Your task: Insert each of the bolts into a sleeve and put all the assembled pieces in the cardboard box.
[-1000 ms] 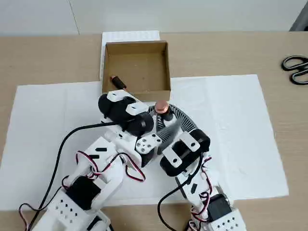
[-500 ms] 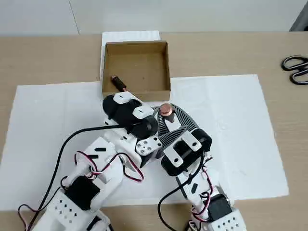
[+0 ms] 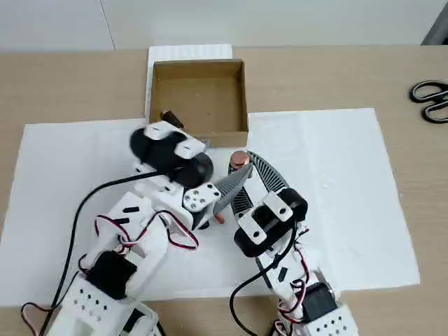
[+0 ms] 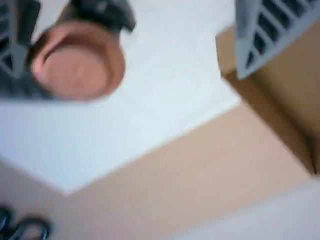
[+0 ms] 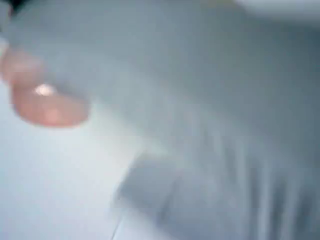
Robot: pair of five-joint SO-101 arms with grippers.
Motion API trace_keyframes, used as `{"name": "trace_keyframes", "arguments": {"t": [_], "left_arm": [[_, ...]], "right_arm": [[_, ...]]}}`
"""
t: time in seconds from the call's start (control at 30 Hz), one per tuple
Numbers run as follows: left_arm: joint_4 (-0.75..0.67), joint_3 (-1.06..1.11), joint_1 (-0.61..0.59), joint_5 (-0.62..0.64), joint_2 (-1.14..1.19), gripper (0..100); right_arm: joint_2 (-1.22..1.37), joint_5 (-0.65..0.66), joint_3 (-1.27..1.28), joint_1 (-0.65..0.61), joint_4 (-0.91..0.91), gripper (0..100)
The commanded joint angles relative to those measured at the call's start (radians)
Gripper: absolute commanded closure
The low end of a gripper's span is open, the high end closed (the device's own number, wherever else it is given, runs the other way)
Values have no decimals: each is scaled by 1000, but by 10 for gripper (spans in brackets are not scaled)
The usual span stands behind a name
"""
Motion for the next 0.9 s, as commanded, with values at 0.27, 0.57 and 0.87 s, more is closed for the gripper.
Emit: {"name": "trace_keyframes", "arguments": {"t": [0.27,0.57,0.87], "left_arm": [[8,-255,31,71,-2,739],[-60,-206,-114,64,-143,927],[-232,229,-308,63,-420,993]], "right_arm": [[-13,8,6,4,-16,995],[-19,11,6,4,65,995],[-19,9,5,4,74,995]]}}
